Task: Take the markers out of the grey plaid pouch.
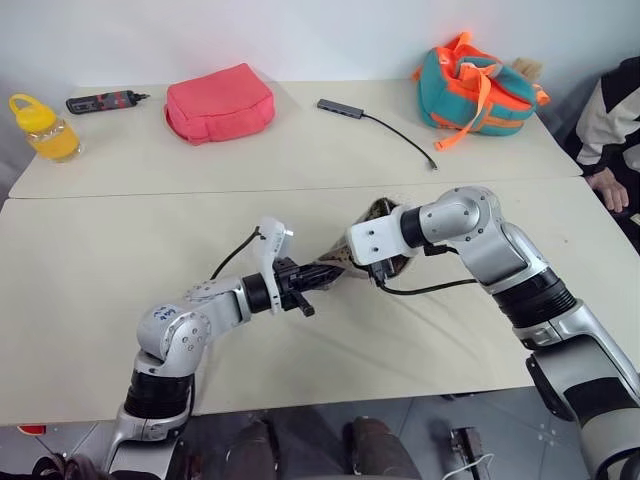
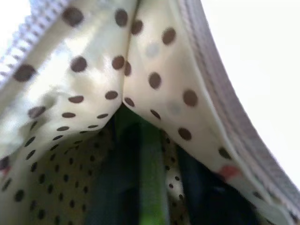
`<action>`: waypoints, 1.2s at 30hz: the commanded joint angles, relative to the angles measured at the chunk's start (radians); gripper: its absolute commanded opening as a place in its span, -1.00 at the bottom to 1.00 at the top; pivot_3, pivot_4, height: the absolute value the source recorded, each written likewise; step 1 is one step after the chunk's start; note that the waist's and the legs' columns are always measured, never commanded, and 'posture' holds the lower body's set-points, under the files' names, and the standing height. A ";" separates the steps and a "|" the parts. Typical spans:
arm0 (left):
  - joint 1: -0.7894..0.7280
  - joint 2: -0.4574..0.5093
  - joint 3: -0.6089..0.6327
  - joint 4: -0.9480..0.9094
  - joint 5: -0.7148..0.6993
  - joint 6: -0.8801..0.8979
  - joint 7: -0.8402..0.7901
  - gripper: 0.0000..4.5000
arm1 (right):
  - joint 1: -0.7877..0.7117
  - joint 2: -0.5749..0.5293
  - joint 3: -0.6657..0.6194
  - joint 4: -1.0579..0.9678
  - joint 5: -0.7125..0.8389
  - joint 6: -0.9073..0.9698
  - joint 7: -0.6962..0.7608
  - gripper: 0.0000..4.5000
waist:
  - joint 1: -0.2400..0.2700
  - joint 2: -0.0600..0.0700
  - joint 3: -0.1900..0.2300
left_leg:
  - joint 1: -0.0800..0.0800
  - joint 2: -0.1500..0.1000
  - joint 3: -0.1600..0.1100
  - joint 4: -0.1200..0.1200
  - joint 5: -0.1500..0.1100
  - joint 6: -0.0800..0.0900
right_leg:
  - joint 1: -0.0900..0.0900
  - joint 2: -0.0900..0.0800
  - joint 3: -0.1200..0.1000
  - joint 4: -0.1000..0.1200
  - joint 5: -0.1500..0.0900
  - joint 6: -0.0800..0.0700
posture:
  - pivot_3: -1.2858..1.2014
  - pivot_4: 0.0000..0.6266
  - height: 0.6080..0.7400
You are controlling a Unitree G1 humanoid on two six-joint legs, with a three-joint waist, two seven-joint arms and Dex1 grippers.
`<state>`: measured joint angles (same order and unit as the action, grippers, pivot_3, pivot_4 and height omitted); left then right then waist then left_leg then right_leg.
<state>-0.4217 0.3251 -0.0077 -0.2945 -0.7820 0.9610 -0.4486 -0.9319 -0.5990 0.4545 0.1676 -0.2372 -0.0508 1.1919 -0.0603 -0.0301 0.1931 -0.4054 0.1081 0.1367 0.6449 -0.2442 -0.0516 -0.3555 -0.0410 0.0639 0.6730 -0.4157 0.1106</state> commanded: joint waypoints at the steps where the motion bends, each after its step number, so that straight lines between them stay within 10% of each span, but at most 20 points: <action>1: -0.004 0.005 -0.001 -0.021 0.016 -0.026 -0.015 -1.00 | -0.018 -0.011 -0.031 0.007 -0.010 -0.035 -0.026 -0.97 | 0.000 0.000 0.000 | 0.000 0.000 0.000 0.000 0.000 0.000 | 0.000 0.000 0.000 0.000 0.000 0.000 | 0.03 -0.52 1.00; 28: 0.030 -0.011 0.012 0.009 0.110 -0.139 -0.046 -1.00 | 0.034 -0.057 -0.075 -0.091 0.105 0.240 0.087 -0.97 | 0.004 0.000 0.000 | 0.000 0.000 0.001 0.001 -0.001 0.001 | 0.000 0.000 0.001 0.000 0.000 0.000 | 0.03 -0.52 1.00; 36: 0.005 0.011 0.036 -0.011 -0.013 0.050 -0.071 -1.00 | 0.011 -0.066 -0.086 -0.097 0.077 0.247 0.082 -0.32 | 0.001 0.000 0.000 | 0.000 0.000 0.001 0.000 -0.001 0.001 | 0.000 0.000 0.001 0.000 0.000 0.000 | 0.03 -0.52 1.00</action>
<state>-0.4076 0.3322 0.0250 -0.2668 -0.7585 0.9917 -0.5048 -0.8945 -0.6467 0.3938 0.1070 -0.1706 0.1837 1.2614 -0.0590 -0.0301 0.1931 -0.4051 0.1082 0.1378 0.6453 -0.2448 -0.0506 -0.3554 -0.0410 0.0650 0.6730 -0.4157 0.1106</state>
